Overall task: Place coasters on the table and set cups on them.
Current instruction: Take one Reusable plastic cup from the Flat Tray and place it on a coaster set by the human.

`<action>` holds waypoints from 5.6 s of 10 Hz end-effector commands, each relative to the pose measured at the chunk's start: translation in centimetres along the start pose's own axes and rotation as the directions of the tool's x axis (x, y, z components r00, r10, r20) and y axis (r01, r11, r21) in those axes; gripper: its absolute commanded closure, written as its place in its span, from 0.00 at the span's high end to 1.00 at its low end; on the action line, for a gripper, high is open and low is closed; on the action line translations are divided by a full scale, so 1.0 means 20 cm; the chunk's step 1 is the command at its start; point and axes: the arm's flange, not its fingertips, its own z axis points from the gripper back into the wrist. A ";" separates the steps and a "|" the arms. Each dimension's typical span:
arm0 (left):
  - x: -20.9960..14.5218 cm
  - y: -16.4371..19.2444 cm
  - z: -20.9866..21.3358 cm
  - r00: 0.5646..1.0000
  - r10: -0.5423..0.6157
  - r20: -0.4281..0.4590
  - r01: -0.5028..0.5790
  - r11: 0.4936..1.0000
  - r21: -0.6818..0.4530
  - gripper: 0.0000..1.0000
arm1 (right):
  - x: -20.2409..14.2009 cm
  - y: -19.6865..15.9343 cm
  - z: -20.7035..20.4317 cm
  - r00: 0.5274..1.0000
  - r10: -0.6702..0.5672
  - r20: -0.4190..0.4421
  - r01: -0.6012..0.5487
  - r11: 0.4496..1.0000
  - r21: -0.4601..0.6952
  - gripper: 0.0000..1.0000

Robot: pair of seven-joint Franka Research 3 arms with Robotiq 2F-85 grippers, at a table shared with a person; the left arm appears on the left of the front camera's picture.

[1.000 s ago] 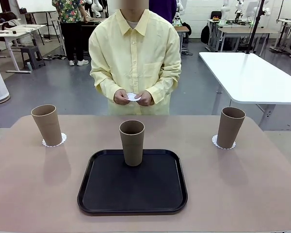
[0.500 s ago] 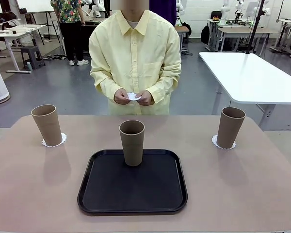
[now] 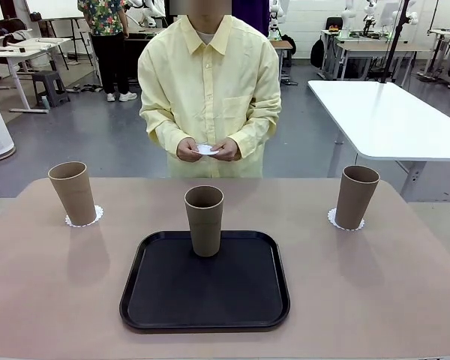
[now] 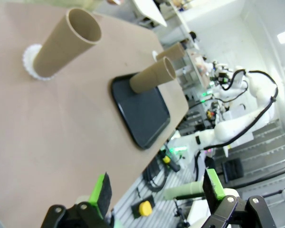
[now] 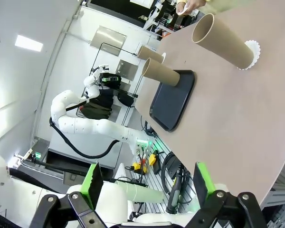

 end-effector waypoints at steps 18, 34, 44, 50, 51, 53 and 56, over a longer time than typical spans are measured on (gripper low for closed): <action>0.00 -0.01 0.01 1.000 -0.004 0.007 0.004 1.000 -0.009 1.00 | 0.01 -0.01 0.00 1.000 -0.010 -0.003 0.010 1.000 -0.002 1.00; 0.00 -0.01 0.01 1.000 -0.004 0.007 0.004 1.000 -0.009 1.00 | 0.01 -0.01 0.00 1.000 -0.010 -0.003 0.010 1.000 -0.002 1.00; 0.00 -0.01 0.01 1.000 -0.004 0.007 0.004 1.000 -0.009 1.00 | 0.41 0.95 -0.61 0.778 0.379 -0.502 -0.566 0.769 -0.296 1.00; 0.00 -0.01 0.01 1.000 -0.004 0.007 0.004 1.000 -0.009 1.00 | 0.39 1.09 -1.55 0.488 0.584 -0.649 -0.867 0.410 -0.283 1.00; 0.00 -0.01 0.01 1.000 -0.004 0.007 0.004 1.000 -0.009 1.00 | 0.39 1.05 -1.66 0.449 0.599 -0.663 -0.890 0.368 -0.270 1.00; 0.00 -0.01 0.01 1.000 -0.004 0.007 0.004 1.000 -0.009 1.00 | 0.40 0.97 -1.84 0.419 0.591 -0.689 -0.898 0.384 -0.216 1.00; 0.00 -0.01 0.01 1.000 -0.004 0.007 0.004 1.000 -0.009 1.00 | 0.44 0.81 -1.93 0.443 0.572 -0.690 -0.868 0.466 -0.170 1.00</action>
